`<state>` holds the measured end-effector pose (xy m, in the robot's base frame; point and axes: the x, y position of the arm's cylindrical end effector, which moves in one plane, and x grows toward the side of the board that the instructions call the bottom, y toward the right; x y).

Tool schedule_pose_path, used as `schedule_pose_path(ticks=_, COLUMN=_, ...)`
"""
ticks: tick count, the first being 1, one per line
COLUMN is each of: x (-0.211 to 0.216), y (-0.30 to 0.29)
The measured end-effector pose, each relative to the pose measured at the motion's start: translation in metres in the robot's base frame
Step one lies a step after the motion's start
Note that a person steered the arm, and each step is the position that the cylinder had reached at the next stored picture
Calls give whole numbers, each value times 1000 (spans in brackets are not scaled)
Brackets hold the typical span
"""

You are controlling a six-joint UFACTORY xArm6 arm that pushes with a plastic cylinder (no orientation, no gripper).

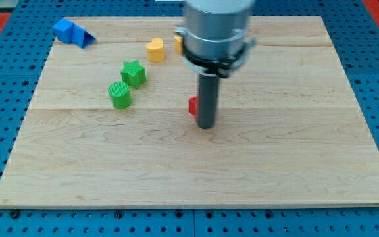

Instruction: Slide the red star slightly to the left bit a down

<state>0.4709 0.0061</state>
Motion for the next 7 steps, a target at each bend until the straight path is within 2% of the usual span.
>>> schedule_pose_path(ticks=1, x=13, y=20)
schedule_pose_path(ticks=2, x=-14, y=73)
schedule_pose_path(ticks=3, x=-32, y=11)
schedule_pose_path(ticks=4, x=-22, y=-32)
schedule_pose_path(ticks=5, x=9, y=-24)
schedule_pose_path(ticks=6, x=-43, y=23)
schedule_pose_path(ticks=7, x=-98, y=20)
